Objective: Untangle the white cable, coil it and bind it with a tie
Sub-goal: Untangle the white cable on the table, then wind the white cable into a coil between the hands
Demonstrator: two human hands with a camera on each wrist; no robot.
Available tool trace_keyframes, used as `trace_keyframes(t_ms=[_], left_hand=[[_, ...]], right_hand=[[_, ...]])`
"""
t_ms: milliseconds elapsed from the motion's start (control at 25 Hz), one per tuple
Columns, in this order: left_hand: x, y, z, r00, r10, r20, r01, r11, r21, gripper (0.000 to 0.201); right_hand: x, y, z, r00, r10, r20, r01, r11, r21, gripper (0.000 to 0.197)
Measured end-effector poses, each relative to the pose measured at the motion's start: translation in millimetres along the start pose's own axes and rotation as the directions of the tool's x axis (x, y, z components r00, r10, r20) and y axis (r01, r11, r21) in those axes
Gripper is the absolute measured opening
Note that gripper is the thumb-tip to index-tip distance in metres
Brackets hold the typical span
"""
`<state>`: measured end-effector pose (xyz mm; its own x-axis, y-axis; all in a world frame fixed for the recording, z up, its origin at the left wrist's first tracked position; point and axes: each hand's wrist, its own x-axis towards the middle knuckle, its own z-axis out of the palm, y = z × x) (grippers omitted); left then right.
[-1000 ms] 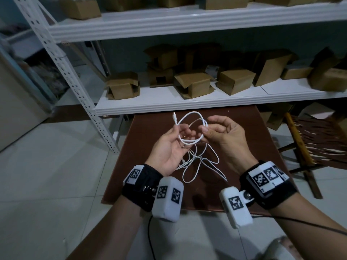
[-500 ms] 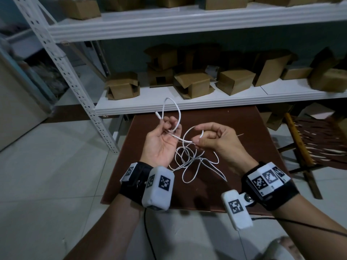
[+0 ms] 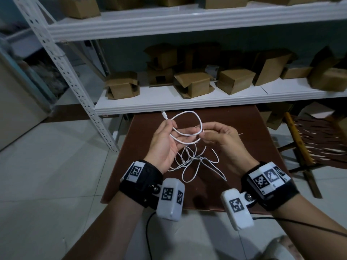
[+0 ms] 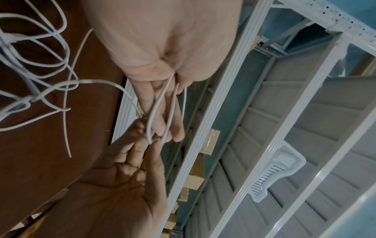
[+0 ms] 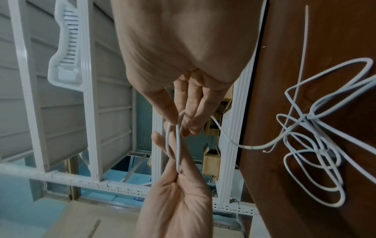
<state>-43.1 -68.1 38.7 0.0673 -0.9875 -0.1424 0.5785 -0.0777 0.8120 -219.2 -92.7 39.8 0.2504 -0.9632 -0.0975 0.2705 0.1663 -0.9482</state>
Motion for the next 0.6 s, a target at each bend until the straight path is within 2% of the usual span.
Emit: trace_keyframes(t_ms=[120,240,360,600], left_hand=[[1.0,-0.4,-0.2,1.0,0.011,-0.006,-0.01,0.996,0.094,0.032],[1.9,-5.9,-0.5,1.0,0.0,-0.024,0.004,0.984,0.179,0.033],[1.4,-7.5,-1.2,0.999,0.01,-0.035,-0.001,0.971,0.237,0.033],[-2.7,-3.1,2.4,0.999,0.013,-0.037,0.001,0.939,0.343,0.034]], right_hand=[[2.7,-7.5,-2.4,0.998,0.001,-0.063,0.011,0.982,0.188,0.032],[3.7,-10.3,-3.3,0.996,-0.037,-0.081,0.051,0.984,0.172,0.035],[0.1,-10.1,-1.6,0.998,-0.014,-0.058,0.024,0.983,0.181,0.039],[-3.9,-9.2,-0.9,0.999,-0.051,0.018,0.05,0.997,0.055,0.042]])
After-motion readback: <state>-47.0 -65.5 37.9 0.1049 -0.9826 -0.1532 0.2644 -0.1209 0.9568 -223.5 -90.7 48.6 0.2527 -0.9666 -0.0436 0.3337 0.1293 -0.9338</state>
